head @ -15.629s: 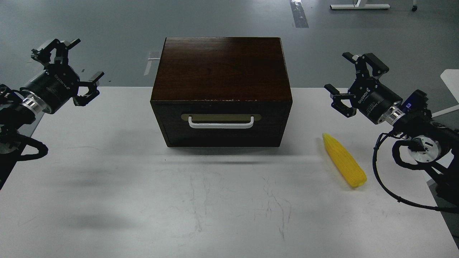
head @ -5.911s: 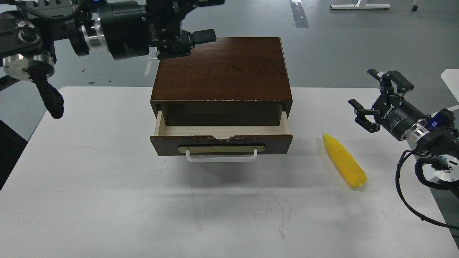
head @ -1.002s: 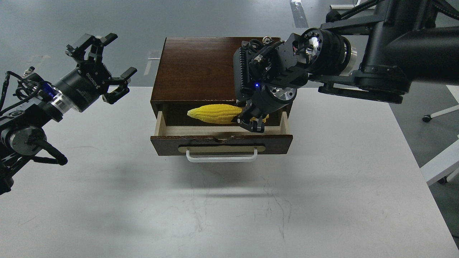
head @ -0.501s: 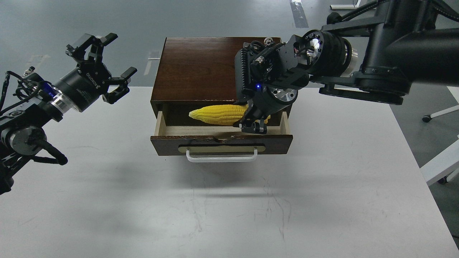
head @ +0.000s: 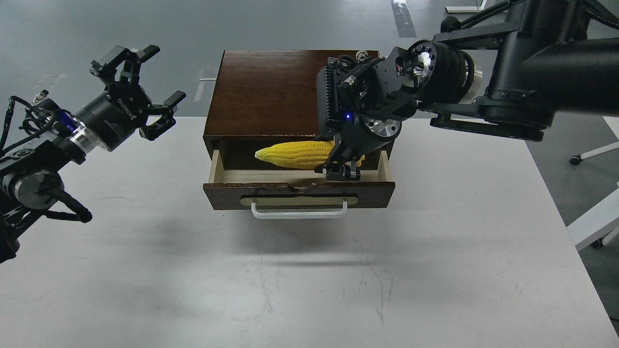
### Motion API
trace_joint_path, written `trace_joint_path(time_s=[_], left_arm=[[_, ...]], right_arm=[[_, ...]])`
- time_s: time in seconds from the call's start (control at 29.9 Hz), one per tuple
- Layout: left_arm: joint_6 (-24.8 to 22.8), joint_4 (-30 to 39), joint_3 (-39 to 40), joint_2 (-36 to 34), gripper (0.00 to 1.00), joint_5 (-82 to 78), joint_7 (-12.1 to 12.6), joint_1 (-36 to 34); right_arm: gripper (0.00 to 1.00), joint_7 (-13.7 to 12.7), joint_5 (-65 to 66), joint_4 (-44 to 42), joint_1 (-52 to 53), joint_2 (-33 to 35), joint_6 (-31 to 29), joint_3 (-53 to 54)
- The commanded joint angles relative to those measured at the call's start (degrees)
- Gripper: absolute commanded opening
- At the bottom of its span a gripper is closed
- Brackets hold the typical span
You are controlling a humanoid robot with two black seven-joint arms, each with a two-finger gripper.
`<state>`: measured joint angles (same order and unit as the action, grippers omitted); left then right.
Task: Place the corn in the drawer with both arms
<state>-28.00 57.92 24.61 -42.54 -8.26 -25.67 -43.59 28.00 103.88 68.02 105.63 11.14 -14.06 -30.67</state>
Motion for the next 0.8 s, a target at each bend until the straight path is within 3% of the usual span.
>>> trace_joint_path(time_s=[0.0,0.17,0.77], left_arm=[[0.0,0.0,0.0,0.0,0.98,0.0,0.0,0.0],[0.0,0.0,0.09,0.0,0.98,0.0,0.0,0.0],[0.0,-0.09,0.18,0.0,0.98,0.0,-0.08,0.0]], right_arm=[[0.54,0.0,-0.08,0.01,0.01,0.03,0.0,0.0],[0.62,0.0,-0.08,0.01,0.1,-0.06,0.0,0.08],[0.63,0.0,-2.53,-0.08,2.21,1.95,0.0,2.1]])
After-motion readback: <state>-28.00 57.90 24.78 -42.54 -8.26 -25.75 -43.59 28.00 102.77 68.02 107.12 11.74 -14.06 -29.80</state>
